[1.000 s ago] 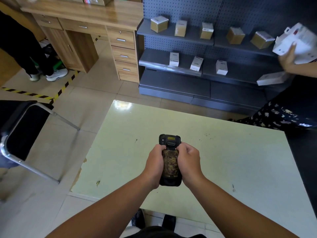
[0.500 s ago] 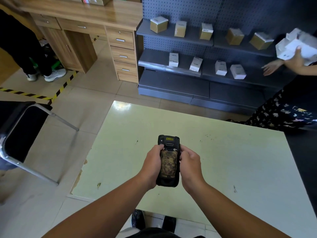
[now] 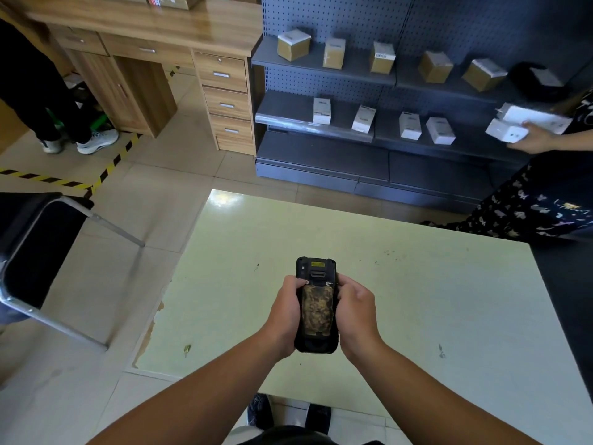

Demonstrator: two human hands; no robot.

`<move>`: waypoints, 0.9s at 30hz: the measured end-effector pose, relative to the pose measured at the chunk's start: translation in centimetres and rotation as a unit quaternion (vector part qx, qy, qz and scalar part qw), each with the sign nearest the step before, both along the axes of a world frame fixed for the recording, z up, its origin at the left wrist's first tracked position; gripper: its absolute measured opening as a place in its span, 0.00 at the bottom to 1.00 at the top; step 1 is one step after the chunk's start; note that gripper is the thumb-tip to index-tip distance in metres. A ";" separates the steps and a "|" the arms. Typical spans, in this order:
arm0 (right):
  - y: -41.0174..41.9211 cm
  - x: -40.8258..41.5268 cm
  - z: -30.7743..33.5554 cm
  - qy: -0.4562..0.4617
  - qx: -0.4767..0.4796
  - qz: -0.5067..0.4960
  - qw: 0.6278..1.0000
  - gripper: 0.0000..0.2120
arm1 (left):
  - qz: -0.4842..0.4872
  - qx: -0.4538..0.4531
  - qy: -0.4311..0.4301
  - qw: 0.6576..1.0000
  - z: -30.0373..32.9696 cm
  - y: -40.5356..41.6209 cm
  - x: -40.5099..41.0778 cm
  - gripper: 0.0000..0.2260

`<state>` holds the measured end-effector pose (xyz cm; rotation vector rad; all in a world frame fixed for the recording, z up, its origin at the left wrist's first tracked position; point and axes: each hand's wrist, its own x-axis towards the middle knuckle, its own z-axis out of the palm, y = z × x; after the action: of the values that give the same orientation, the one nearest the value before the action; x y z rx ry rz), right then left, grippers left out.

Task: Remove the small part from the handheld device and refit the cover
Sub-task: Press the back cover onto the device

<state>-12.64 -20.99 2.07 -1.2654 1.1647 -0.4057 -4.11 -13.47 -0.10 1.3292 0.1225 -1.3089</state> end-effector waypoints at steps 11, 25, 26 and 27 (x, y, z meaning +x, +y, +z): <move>2.3 0.6 -1.4 0.239 -0.244 0.246 0.907 0.53 | 0.004 0.000 0.047 0.999 -1.3 0.8 2.6 0.36; 1.0 5.4 -6.4 0.379 -0.136 0.306 0.862 0.43 | -0.128 0.057 0.034 0.989 -4.7 1.5 5.4 0.34; 1.0 5.8 -7.1 0.385 -0.139 0.310 0.858 0.43 | -0.128 0.084 -0.009 0.988 -5.1 1.7 5.9 0.32; 1.1 6.2 -7.7 0.391 -0.145 0.312 0.854 0.43 | -0.122 0.113 -0.053 0.985 -5.6 2.0 6.3 0.29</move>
<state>-6.46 -19.85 -5.66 -2.0865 1.2750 0.4974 2.22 -11.48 -5.71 1.6458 0.0351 -1.4588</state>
